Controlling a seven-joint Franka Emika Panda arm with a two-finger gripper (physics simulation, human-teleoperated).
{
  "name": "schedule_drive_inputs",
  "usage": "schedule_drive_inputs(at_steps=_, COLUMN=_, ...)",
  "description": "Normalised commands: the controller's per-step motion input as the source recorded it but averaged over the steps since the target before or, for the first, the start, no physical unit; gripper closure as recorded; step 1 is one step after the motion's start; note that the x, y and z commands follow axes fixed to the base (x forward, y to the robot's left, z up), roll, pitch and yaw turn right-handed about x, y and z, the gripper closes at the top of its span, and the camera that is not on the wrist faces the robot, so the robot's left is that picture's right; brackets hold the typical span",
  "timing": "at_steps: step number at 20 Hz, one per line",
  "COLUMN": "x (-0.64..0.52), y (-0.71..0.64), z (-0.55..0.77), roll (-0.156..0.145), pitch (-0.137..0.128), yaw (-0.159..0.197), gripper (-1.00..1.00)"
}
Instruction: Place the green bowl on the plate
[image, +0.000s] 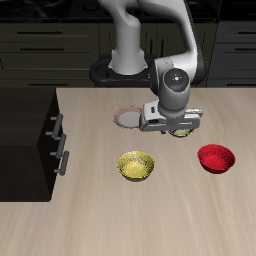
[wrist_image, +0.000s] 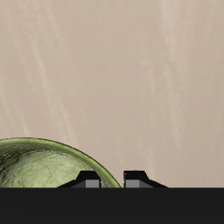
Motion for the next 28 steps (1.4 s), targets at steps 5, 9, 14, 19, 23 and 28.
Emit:
schedule_drive_inputs(at_steps=5, x=0.01, y=0.02, z=0.08, roll=0.007, pitch=-0.021, yaw=0.002, gripper=1.00)
schedule_drive_inputs(at_steps=9, x=-0.02, y=-0.01, z=0.20, roll=-0.002, pitch=-0.029, yaw=0.002, gripper=1.00)
schedule_drive_inputs(at_steps=14, x=-0.02, y=-0.03, z=0.12, roll=-0.004, pitch=-0.022, yaw=0.003, gripper=1.00)
schedule_drive_inputs(at_steps=19, x=0.00, y=0.00, z=0.19, roll=0.000, pitch=-0.031, yaw=0.005, gripper=1.00)
schedule_drive_inputs(at_steps=23, x=0.01, y=-0.03, z=0.21, roll=0.000, pitch=-0.037, yaw=0.019, gripper=1.00)
schedule_drive_inputs(at_steps=28, x=0.00, y=-0.04, z=0.32, roll=0.000, pitch=-0.046, yaw=-0.006, gripper=1.00)
